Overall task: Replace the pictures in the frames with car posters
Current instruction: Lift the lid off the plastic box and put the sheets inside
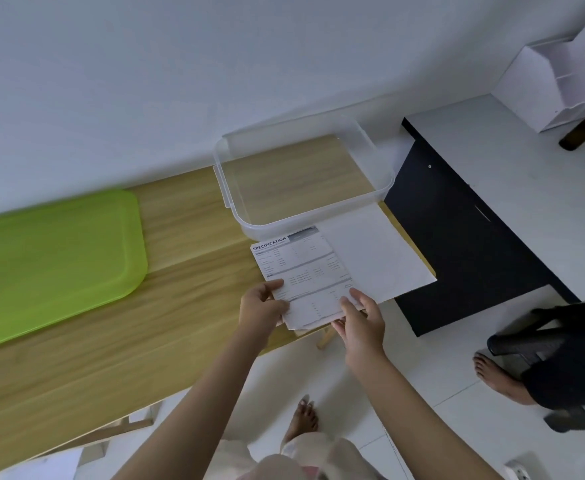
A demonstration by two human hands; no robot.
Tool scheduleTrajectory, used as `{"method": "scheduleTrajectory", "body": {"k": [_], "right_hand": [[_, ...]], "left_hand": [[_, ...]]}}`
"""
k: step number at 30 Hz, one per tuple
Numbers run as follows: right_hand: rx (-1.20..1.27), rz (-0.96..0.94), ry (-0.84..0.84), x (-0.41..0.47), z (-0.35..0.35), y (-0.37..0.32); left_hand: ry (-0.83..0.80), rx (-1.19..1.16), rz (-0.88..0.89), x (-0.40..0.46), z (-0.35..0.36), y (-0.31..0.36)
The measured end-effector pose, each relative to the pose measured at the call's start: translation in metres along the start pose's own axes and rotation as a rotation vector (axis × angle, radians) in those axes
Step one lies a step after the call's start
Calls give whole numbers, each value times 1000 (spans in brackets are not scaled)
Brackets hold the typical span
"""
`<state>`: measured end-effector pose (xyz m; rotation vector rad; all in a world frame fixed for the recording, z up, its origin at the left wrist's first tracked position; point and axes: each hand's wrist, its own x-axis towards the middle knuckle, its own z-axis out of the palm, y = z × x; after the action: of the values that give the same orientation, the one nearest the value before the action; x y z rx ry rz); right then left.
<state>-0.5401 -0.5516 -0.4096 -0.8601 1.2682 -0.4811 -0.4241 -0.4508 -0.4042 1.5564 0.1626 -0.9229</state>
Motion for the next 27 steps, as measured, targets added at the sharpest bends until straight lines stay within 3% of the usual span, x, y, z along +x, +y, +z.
{"method": "scheduleTrajectory", "body": {"k": [3, 8, 14, 21, 27], "right_hand": [[8, -74, 26, 1, -11, -6], [-130, -350, 119, -12, -34, -12], [-77, -563, 118, -23, -42, -44], [-64, -592, 15, -8, 15, -98], [-203, -506, -62, 43, 92, -113]], "left_hand": [[-66, -26, -5, -9, 4, -1], [-160, 10, 36, -27, 22, 2], [-224, 30, 216, -40, 41, 28], [-154, 14, 367, -14, 19, 91], [-44, 100, 335, 45, -6, 143]]}}
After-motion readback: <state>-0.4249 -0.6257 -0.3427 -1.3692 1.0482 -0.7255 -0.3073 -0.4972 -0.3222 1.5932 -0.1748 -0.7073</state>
